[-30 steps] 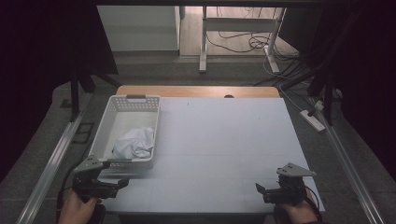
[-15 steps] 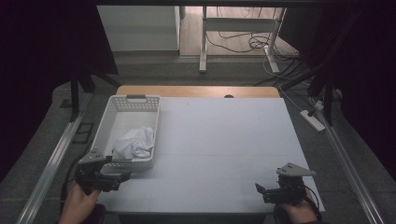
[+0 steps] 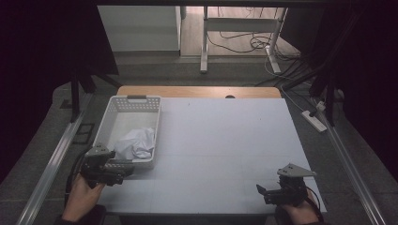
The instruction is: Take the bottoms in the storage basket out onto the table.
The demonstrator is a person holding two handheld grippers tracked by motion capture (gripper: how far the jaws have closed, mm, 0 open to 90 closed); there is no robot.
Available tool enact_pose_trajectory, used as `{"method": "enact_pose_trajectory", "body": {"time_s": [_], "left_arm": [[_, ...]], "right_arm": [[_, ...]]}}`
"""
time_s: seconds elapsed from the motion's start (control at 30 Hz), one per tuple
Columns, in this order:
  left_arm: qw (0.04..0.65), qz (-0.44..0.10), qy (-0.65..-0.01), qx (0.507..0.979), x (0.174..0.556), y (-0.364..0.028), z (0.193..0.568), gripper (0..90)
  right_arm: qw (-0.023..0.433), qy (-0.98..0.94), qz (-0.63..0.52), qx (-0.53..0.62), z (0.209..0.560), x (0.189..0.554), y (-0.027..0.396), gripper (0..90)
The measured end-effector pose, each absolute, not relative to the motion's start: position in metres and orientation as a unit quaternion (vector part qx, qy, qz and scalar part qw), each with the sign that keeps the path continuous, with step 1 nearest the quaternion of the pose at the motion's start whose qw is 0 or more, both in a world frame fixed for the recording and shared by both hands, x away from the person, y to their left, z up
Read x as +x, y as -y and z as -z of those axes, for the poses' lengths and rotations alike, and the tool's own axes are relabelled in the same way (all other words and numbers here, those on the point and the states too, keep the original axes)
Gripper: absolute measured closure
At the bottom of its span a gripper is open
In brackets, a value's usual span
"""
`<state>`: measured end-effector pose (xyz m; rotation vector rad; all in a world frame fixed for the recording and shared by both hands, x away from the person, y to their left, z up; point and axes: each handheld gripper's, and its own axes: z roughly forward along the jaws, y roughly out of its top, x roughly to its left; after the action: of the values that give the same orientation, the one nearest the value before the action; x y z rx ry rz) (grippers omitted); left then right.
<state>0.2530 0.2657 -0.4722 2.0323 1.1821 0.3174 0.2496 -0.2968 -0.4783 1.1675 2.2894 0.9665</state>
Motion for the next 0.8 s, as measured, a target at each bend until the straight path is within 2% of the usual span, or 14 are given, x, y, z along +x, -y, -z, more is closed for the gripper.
{"method": "enact_pose_trajectory", "body": {"time_s": [0.8], "left_arm": [[0.359,-0.109,-0.444,0.813,0.291,-0.259,0.469,0.2]], "right_arm": [[0.194,-0.824,-0.338,0.411,0.479,0.25,0.295,0.2]]}}
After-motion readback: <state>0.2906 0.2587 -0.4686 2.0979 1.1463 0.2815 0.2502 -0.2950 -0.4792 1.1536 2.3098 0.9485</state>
